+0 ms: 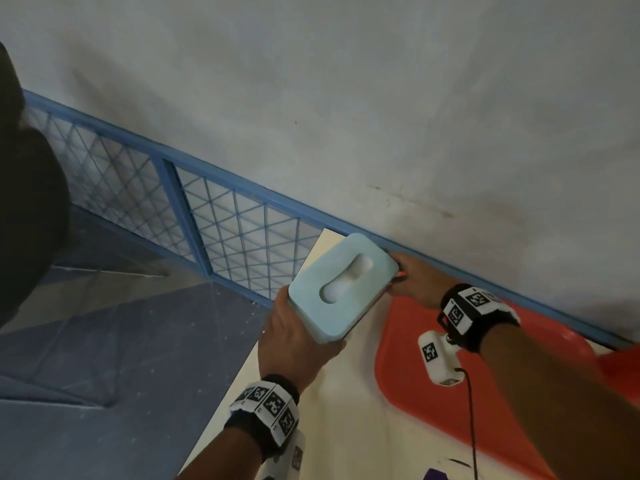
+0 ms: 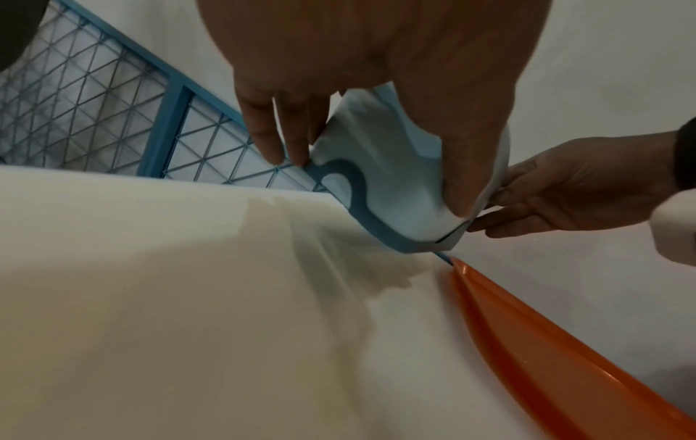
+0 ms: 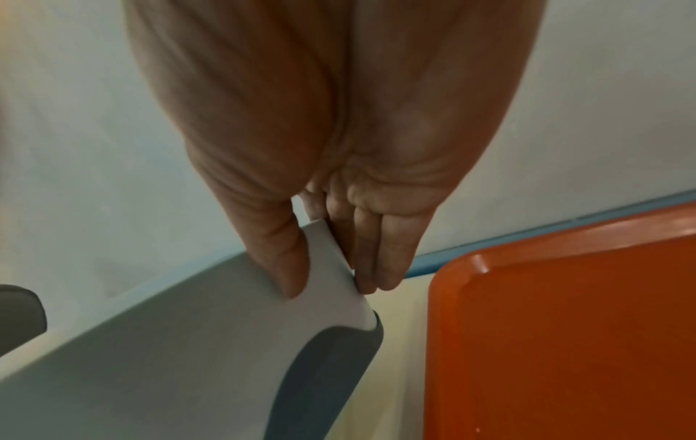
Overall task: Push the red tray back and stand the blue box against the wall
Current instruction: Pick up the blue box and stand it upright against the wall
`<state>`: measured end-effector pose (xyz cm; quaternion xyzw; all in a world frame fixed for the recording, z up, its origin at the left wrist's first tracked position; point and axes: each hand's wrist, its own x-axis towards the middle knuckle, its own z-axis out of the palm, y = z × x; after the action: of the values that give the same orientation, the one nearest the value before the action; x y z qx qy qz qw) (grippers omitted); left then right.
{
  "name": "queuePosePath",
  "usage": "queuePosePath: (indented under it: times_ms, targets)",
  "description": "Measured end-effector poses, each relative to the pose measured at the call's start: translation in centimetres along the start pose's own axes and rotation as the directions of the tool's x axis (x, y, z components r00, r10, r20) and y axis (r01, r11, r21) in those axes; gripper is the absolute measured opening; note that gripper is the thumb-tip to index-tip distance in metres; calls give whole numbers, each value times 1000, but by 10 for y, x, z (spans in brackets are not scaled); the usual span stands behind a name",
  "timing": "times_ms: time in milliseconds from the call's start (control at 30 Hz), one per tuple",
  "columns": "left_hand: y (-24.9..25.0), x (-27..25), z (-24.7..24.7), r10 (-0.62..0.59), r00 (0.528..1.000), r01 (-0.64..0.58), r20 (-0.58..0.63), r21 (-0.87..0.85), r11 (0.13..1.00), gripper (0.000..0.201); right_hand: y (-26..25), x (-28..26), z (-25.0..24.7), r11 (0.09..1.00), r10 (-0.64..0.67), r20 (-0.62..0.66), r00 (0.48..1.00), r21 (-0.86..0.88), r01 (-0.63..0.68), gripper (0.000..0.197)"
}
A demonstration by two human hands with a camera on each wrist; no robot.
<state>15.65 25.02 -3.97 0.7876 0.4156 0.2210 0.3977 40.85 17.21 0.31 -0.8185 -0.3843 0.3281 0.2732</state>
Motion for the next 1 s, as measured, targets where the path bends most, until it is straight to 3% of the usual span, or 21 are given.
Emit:
queuePosePath:
  times_ms: [200,300,433,500,567,733,1000]
  targets:
    - [-4,-6,27,-123,992,123,14,21,992,118,13,17,16,1000,20,-59,998,-6,-21,57]
    - [-3,-10,30,-131,991,129,8,107,986,126,15,21,17,999,28,-81,996,-42,-32,57]
    - [9,-18,19,103,995,-97,-5,308,946,107,14,22,17,970,-34,-123,992,-243,3,64]
    - [15,-21,14,245,964,-264,99,396,879,92,11,21,16,933,-99,-92,991,-355,60,67]
    - [17,-25,14,305,929,-368,210,444,817,83,10,19,15,901,-143,-60,988,-422,105,69]
    - [15,-31,22,213,907,-397,363,568,721,90,10,20,16,832,-146,4,989,-540,124,68]
    - [21,-13,31,143,913,-364,383,601,712,97,9,30,15,899,-60,-44,997,-436,35,62]
